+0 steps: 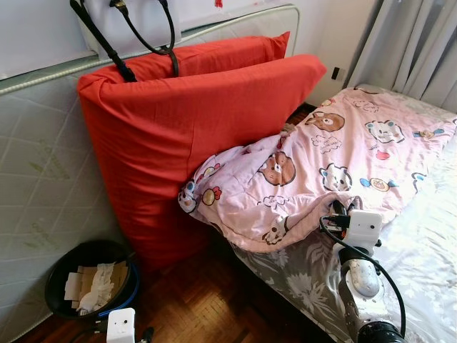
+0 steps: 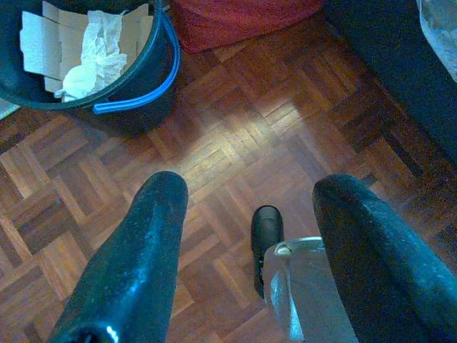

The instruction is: Clean up the room

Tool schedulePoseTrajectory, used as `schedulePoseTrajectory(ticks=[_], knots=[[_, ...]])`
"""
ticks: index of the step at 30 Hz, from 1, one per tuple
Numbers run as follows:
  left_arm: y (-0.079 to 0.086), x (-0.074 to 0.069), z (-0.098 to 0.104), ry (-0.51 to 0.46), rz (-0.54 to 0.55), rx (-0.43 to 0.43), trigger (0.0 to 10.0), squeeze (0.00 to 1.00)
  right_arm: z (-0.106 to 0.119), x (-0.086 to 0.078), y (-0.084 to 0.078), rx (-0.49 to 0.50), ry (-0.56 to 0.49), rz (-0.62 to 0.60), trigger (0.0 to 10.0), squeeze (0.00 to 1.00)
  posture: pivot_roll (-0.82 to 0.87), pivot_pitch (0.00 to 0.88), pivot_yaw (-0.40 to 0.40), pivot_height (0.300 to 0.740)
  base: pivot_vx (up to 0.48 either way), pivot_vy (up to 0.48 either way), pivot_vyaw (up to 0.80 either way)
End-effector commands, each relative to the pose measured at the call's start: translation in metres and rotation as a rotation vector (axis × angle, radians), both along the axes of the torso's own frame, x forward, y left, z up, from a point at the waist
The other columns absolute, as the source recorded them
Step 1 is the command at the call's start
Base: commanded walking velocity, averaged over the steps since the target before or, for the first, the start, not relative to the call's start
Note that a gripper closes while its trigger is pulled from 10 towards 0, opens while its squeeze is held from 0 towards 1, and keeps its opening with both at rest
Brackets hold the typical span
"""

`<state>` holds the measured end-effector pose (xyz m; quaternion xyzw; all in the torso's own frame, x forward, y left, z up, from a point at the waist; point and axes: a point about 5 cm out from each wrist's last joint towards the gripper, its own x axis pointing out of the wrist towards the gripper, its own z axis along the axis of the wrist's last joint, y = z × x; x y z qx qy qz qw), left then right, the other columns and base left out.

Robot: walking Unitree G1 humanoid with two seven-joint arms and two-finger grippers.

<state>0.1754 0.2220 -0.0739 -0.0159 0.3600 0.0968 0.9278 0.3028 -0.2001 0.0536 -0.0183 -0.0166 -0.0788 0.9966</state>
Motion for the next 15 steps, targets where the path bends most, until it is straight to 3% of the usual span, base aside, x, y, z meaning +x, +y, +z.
schedulePoseTrajectory(ticks=[1, 8, 15], knots=[[-0.0013, -0.0031, -0.0019, 0.013, -0.014, 0.005, 10.0, 0.00, 0.0063, 0.0036, 0.0000, -0.012, -0.020, 0.007, 10.0, 0.00, 0.05, 0.032, -0.032, 0.740, 0.000, 0.000, 0.00], [-0.0012, -0.0039, -0.0022, 0.015, -0.015, 0.004, 10.0, 0.00, 0.0056, 0.0026, -0.0019, -0.017, -0.016, -0.004, 10.0, 0.00, 0.05, 0.037, -0.032, 0.740, 0.000, 0.000, 0.00], [-0.0009, -0.0039, -0.0022, 0.018, -0.019, 0.003, 10.0, 0.00, 0.0035, 0.0027, -0.0003, -0.017, 0.000, -0.008, 10.0, 0.00, 0.04, 0.037, -0.027, 0.740, -0.234, 0.000, 0.00]])
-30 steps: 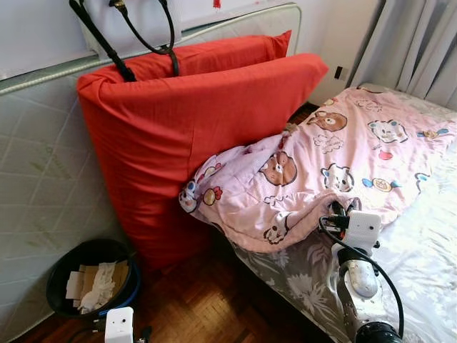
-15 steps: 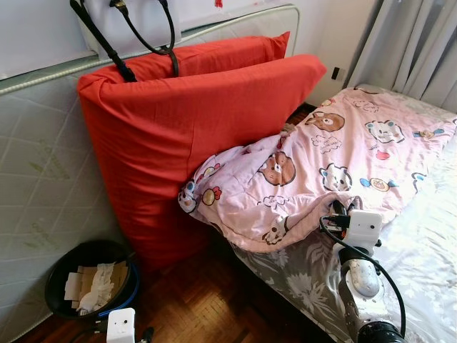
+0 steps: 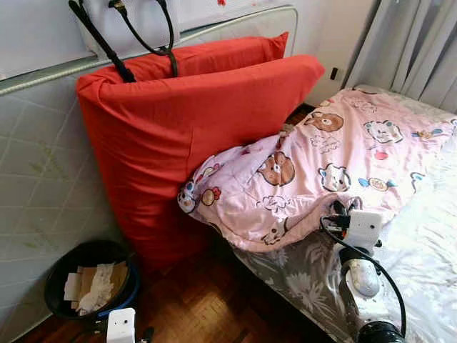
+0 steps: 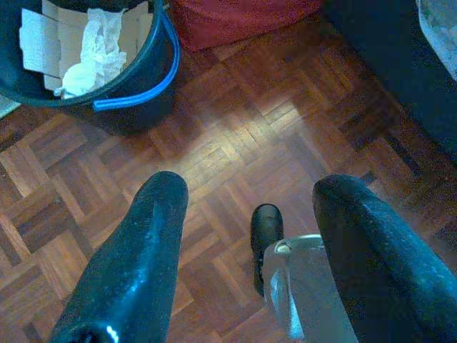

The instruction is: Clean up the room

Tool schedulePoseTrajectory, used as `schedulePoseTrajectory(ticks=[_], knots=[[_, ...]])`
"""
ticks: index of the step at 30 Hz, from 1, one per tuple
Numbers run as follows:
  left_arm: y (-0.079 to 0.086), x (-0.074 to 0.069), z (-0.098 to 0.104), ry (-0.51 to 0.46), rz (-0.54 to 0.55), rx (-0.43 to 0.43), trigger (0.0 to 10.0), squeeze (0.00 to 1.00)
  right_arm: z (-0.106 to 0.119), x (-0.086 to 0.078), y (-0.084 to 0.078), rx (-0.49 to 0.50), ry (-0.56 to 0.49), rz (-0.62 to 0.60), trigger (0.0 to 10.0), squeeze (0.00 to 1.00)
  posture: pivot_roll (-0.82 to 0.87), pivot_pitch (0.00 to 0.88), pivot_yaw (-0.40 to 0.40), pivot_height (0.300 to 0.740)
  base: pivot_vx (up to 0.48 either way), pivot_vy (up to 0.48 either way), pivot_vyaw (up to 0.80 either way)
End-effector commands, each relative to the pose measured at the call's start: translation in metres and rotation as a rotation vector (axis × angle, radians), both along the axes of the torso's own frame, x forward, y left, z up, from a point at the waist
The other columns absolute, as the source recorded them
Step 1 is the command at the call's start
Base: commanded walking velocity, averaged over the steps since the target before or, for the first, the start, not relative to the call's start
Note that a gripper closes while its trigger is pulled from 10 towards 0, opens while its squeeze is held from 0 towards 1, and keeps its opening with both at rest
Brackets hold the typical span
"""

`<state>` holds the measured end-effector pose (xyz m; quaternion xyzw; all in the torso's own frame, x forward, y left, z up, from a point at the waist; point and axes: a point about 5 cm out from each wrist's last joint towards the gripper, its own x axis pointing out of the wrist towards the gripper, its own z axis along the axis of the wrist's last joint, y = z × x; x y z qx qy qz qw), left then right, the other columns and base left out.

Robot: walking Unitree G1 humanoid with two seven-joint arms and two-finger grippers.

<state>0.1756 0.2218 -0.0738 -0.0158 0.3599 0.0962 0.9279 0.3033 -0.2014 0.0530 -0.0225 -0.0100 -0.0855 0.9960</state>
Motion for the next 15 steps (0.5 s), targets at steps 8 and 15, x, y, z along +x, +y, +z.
schedulePoseTrajectory(ticks=[8, 15], knots=[[0.0009, -0.0047, -0.0025, 0.027, -0.022, 0.008, 10.0, 0.00, 0.0031, 0.0017, -0.0014, -0.017, -0.003, -0.014, 10.0, 0.00, 0.04, 0.039, -0.023, 0.740, 0.000, 0.000, 0.00], [0.0011, -0.0059, -0.0032, 0.033, -0.022, 0.007, 10.0, 0.00, -0.0001, 0.0008, -0.0070, -0.040, 0.032, -0.051, 10.0, 0.00, 0.04, 0.041, -0.022, 0.740, 0.000, 0.000, 0.00]])
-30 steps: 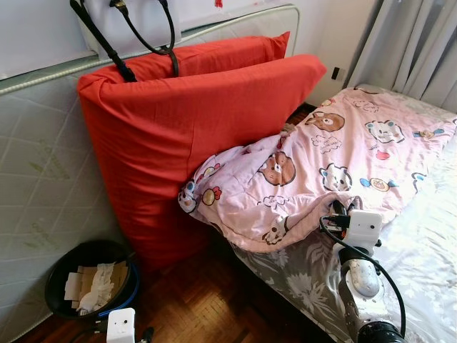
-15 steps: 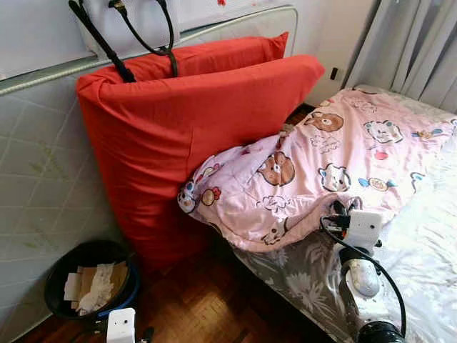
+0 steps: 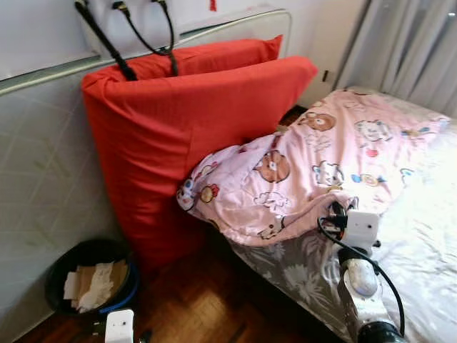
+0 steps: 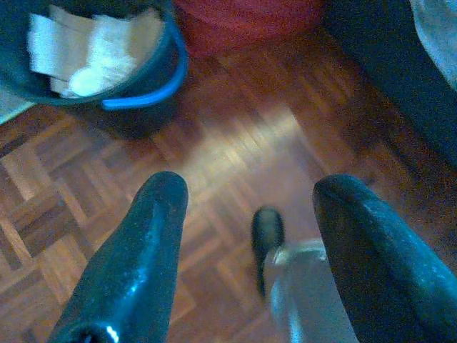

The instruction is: Clean up the room

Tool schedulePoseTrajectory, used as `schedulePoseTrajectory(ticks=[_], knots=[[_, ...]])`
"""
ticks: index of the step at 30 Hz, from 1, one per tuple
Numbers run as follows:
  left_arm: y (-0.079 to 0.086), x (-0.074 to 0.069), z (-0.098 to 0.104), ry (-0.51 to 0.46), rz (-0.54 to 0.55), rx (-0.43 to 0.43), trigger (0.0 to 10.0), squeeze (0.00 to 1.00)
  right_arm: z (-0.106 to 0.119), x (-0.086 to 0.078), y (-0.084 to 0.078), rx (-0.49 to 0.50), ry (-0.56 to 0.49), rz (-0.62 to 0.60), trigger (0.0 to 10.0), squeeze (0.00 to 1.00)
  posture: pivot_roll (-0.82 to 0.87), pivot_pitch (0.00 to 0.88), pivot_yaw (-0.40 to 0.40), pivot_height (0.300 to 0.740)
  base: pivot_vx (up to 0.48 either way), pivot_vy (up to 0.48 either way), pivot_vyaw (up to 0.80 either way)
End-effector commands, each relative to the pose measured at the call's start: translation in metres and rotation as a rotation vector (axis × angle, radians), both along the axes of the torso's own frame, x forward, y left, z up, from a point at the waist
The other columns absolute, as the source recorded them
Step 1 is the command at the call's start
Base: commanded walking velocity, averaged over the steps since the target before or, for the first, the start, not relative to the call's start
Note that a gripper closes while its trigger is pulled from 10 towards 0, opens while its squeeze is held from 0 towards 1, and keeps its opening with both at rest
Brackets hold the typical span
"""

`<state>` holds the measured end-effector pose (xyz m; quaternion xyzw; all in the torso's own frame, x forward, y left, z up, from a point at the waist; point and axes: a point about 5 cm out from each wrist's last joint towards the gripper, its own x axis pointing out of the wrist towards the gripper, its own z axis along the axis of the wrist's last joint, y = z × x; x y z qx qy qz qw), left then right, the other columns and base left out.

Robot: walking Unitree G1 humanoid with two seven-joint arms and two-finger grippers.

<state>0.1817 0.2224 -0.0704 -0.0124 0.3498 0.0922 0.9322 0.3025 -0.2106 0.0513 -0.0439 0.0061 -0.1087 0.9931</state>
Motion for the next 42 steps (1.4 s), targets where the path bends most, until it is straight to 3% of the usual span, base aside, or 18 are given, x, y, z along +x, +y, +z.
schedulePoseTrajectory(ticks=[1, 5, 6, 12, 19, 22, 25, 28, 42], knots=[[0.000, -0.012, -0.007, 0.056, -0.012, 0.002, 10.0, 0.00, -0.003, 0.001, 0.000, -0.009, 0.033, -0.022, 10.0, 0.00, 0.04, 0.041, -0.022, 0.740, 0.000, 0.000, 0.00], [0.000, -0.013, -0.007, 0.058, -0.013, 0.001, 10.0, 0.00, -0.016, -0.004, -0.005, -0.019, 0.142, -0.061, 10.0, 0.00, 0.04, 0.041, -0.022, 0.740, 0.000, 0.000, 0.00], [-0.001, -0.013, -0.007, 0.059, -0.014, 0.000, 10.0, 0.00, -0.032, -0.011, -0.008, -0.003, 0.254, -0.086, 10.0, 0.00, 0.04, 0.041, -0.022, 0.740, 0.000, 0.000, 0.00], [-0.003, -0.013, -0.008, 0.061, -0.021, -0.003, 10.0, 0.00, -0.068, -0.036, -0.006, 0.090, 0.481, -0.097, 10.0, 0.00, 0.04, 0.041, -0.022, 0.740, 0.000, 0.000, 0.00], [-0.003, -0.014, -0.008, 0.062, -0.030, 0.000, 10.0, 0.00, -0.084, -0.051, 0.002, 0.107, 0.574, -0.048, 10.0, 0.00, 0.04, 0.040, -0.022, 0.740, 0.000, 0.000, 0.00], [-0.003, -0.014, -0.008, 0.065, -0.034, 0.001, 10.0, 0.00, -0.090, -0.054, 0.016, 0.139, 0.600, 0.061, 10.0, 0.00, 0.04, 0.039, -0.019, 0.740, 0.000, 0.000, 0.00], [-0.002, -0.014, -0.009, 0.072, -0.038, 0.002, 10.0, 0.00, -0.100, -0.063, 0.030, 0.065, 0.700, 0.205, 10.0, 0.00, 0.04, 0.037, -0.017, 0.740, 0.000, 0.000, 0.00], [-0.002, -0.014, -0.009, 0.075, -0.040, 0.002, 10.0, 0.00, -0.108, -0.072, 0.033, 0.003, 0.779, 0.269, 10.0, 0.00, 0.04, 0.037, -0.017, 0.740, 0.000, 0.000, 0.00], [-0.005, -0.013, -0.009, 0.073, -0.056, 0.003, 10.0, 0.00, -0.134, -0.115, 0.030, -0.163, 1.047, 0.416, 10.0, 0.00, 0.04, 0.026, -0.018, 0.740, 0.000, 0.000, 0.00]])
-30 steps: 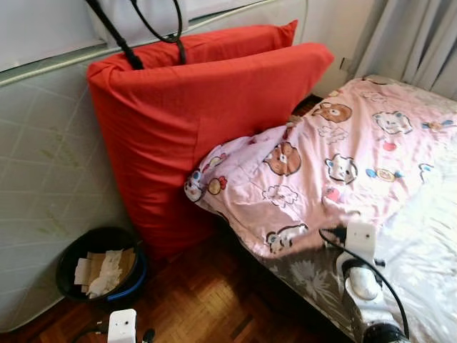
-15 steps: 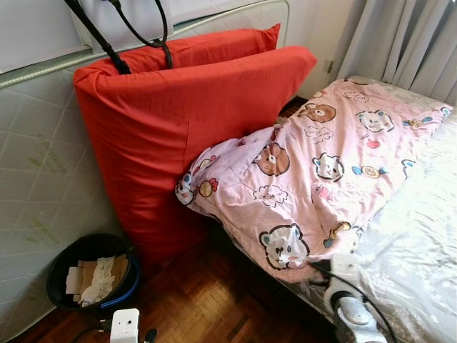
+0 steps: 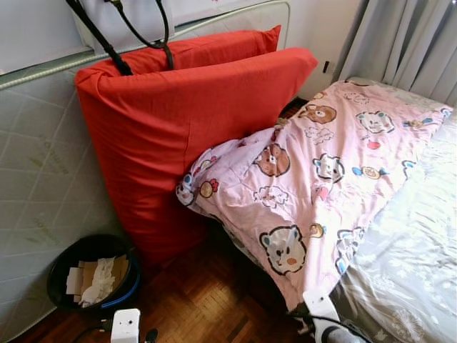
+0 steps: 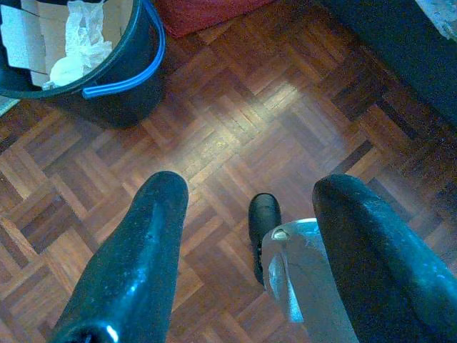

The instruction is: Clean up the room

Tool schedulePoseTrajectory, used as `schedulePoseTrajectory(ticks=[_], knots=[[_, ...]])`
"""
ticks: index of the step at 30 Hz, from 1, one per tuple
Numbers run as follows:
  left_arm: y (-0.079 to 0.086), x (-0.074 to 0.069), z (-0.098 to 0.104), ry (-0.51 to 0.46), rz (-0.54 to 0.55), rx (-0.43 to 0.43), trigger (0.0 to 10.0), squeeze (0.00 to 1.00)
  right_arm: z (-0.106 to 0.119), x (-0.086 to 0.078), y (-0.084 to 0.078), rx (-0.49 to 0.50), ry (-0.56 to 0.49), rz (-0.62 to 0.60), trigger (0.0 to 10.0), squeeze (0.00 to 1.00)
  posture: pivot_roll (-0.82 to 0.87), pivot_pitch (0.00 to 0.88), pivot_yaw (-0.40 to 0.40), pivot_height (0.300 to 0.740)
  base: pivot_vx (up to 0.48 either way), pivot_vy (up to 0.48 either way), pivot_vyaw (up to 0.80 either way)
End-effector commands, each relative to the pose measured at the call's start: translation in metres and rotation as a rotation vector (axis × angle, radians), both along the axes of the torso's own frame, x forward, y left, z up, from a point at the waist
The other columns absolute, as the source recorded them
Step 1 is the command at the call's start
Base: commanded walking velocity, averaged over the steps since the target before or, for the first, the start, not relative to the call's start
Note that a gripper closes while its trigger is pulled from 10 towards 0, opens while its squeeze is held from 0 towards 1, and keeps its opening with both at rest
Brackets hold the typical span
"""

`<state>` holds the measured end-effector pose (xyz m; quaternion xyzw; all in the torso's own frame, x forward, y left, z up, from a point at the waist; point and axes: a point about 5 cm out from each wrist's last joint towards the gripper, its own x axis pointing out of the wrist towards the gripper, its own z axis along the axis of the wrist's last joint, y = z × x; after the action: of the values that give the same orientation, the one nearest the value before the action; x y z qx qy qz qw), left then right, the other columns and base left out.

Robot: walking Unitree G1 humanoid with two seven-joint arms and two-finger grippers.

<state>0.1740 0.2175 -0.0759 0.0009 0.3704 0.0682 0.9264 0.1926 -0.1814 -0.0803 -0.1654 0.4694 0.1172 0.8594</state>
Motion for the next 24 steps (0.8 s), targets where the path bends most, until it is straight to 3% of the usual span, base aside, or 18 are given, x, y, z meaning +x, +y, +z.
schedulePoseTrajectory(ticks=[1, 7, 8, 9, 10, 11, 21, 22, 23, 24], knots=[[-0.001, -0.005, -0.003, 0.027, -0.005, -0.001, 10.0, 0.00, -0.005, -0.009, 0.000, -0.011, 0.045, 0.027, 10.0, 0.00, 0.04, 0.026, -0.018, 0.740, 0.000, 0.000, 0.00], [-0.002, -0.006, -0.004, 0.027, -0.010, -0.001, 10.0, 0.00, -0.009, -0.018, 0.001, -0.051, 0.089, 0.131, 10.0, 0.00, 0.03, 0.020, -0.017, 0.740, 0.000, 0.000, 0.00], [-0.002, -0.006, -0.004, 0.028, -0.010, -0.001, 10.0, 0.00, -0.010, -0.019, 0.002, -0.061, 0.095, 0.153, 10.0, 0.55, 0.03, 0.017, -0.019, 0.740, 0.000, 0.000, 0.00], [-0.002, -0.006, -0.004, 0.029, -0.010, 0.000, 10.0, 0.00, -0.010, -0.020, 0.002, -0.069, 0.103, 0.175, 10.0, 0.67, 0.03, 0.017, -0.019, 0.740, 0.000, 0.000, 0.00], [-0.002, -0.006, -0.004, 0.030, -0.010, -0.001, 10.0, 0.00, -0.011, -0.022, 0.002, -0.075, 0.113, 0.198, 10.0, 0.98, 0.03, 0.014, -0.020, 0.740, 0.000, 0.000, 0.00], [-0.002, -0.007, -0.004, 0.031, -0.010, -0.001, 10.0, 0.00, -0.012, -0.024, 0.003, -0.078, 0.122, 0.215, 10.0, 1.00, 0.04, 0.013, -0.020, 0.740, 0.000, 0.000, 0.00], [-0.002, -0.010, -0.006, 0.042, -0.006, -0.003, 10.0, 0.00, -0.021, -0.048, 0.004, -0.096, 0.210, 0.305, 10.0, 1.00, 0.03, 0.004, -0.024, 0.740, 0.000, 0.000, 0.00], [-0.002, -0.010, -0.006, 0.043, -0.006, -0.003, 10.0, 0.00, -0.022, -0.051, 0.004, -0.102, 0.212, 0.305, 10.0, 0.16, 0.03, 0.003, -0.024, 0.740, 0.000, 0.000, 0.00], [-0.002, -0.010, -0.006, 0.044, -0.006, -0.003, 10.0, 0.00, -0.023, -0.053, 0.004, -0.104, 0.214, 0.304, 10.0, 0.00, 0.03, 0.002, -0.024, 0.740, 0.000, 0.000, 0.00], [-0.002, -0.010, -0.006, 0.044, -0.006, -0.004, 10.0, 0.00, -0.023, -0.053, 0.004, -0.105, 0.216, 0.303, 10.0, 0.00, 0.03, 0.002, -0.024, 0.740, 0.000, 0.000, 0.00]])
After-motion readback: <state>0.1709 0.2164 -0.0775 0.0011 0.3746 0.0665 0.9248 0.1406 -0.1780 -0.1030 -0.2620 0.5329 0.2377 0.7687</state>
